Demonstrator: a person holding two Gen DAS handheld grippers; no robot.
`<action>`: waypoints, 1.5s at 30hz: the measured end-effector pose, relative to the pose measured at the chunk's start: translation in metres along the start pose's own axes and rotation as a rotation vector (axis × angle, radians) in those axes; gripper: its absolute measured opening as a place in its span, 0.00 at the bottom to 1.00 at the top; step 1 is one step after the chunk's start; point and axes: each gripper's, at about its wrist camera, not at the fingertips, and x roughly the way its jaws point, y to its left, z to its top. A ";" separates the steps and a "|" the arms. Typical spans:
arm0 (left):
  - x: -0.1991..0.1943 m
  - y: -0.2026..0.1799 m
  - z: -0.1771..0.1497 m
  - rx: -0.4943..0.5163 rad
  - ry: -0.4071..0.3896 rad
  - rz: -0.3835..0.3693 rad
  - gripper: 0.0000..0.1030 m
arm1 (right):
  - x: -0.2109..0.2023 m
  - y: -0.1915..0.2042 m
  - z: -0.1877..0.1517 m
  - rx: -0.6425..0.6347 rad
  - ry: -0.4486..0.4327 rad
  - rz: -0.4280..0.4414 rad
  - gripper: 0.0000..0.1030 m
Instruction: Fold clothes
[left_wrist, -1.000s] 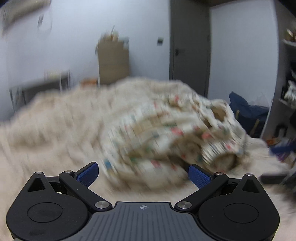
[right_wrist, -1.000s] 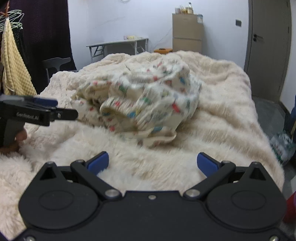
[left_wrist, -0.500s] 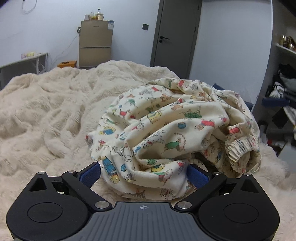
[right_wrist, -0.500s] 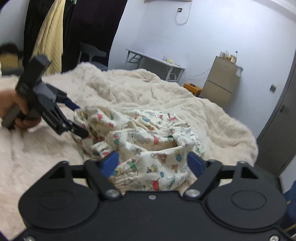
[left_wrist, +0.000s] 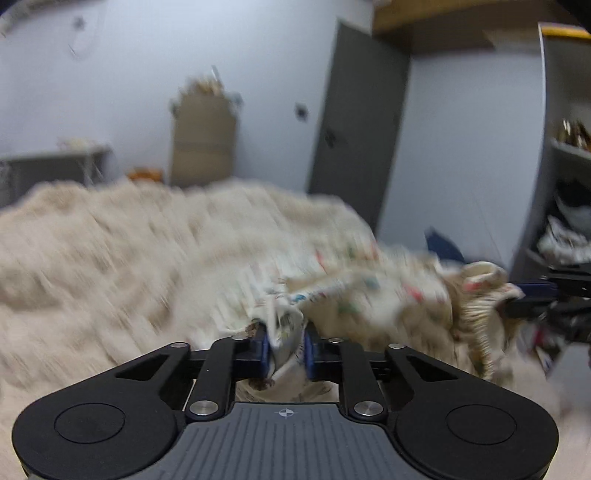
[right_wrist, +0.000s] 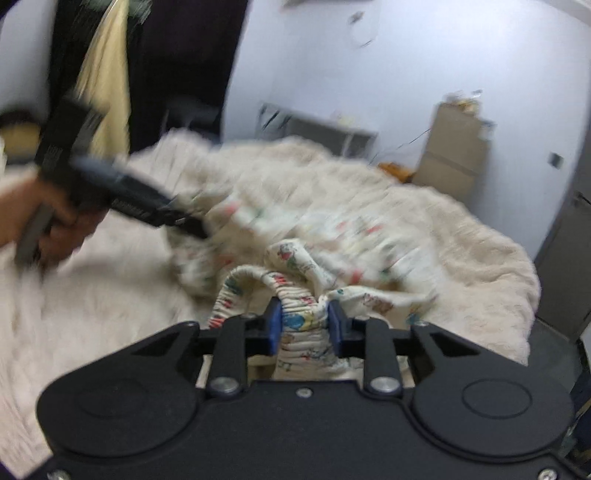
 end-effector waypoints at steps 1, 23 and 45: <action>-0.010 0.002 0.012 -0.003 -0.042 0.003 0.11 | -0.012 -0.016 0.007 0.059 -0.048 -0.015 0.19; -0.054 -0.074 0.000 0.249 0.043 -0.231 0.61 | -0.018 -0.135 -0.040 0.271 0.067 -0.416 0.47; 0.000 -0.006 -0.025 -0.099 0.193 -0.195 0.74 | -0.047 -0.061 -0.052 0.163 0.111 -0.085 0.78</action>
